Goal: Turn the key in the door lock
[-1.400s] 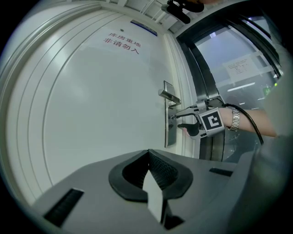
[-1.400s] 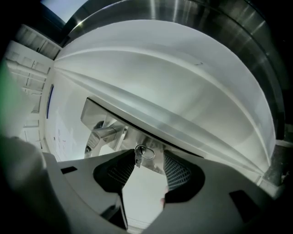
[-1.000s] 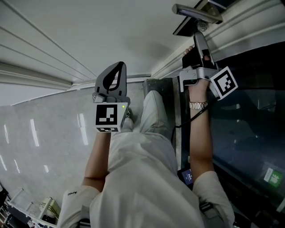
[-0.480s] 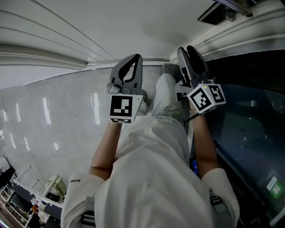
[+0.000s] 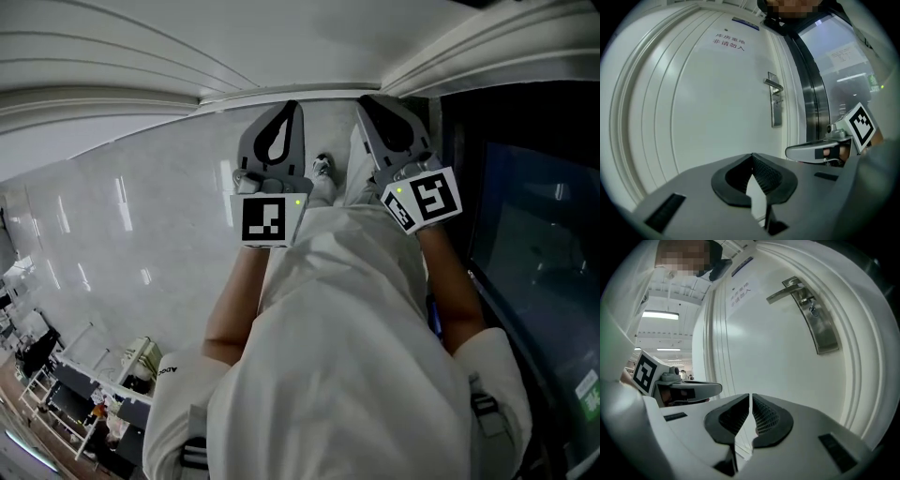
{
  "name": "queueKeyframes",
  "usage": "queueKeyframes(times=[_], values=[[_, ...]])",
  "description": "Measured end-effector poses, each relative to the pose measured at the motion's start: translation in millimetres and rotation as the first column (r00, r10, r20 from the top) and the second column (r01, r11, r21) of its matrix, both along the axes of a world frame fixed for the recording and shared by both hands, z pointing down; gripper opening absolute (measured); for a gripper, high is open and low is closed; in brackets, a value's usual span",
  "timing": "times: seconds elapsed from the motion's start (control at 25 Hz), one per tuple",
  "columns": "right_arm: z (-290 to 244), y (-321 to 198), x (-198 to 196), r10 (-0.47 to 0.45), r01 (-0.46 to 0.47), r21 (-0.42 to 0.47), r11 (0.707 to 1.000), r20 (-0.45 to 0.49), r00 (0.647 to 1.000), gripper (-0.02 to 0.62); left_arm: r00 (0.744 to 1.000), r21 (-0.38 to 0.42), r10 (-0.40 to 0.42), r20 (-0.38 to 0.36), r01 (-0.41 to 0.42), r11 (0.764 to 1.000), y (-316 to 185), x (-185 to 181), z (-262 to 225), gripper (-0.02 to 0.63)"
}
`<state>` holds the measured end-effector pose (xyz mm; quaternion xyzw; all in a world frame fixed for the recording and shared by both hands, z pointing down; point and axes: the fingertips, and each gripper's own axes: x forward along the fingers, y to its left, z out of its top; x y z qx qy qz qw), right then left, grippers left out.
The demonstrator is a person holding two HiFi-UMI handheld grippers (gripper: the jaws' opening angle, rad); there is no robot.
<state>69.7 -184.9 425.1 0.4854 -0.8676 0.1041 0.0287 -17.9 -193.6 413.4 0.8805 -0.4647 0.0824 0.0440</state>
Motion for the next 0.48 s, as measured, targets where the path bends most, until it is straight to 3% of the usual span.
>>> queueKeyframes(times=[0.24,0.48], values=[[11.2,3.0,-15.8,-0.039,0.039,0.003,0.999,-0.038,0.999,0.005,0.998,-0.016,-0.059,0.010,0.059,0.998,4.8,-17.8,7.9,0.008],[6.6,12.4,-31.5,-0.092,0.092,0.003,0.996,-0.058,0.994,0.005,0.999,-0.010,-0.043,0.012,0.043,0.999,17.8,-16.4,9.0,0.008]])
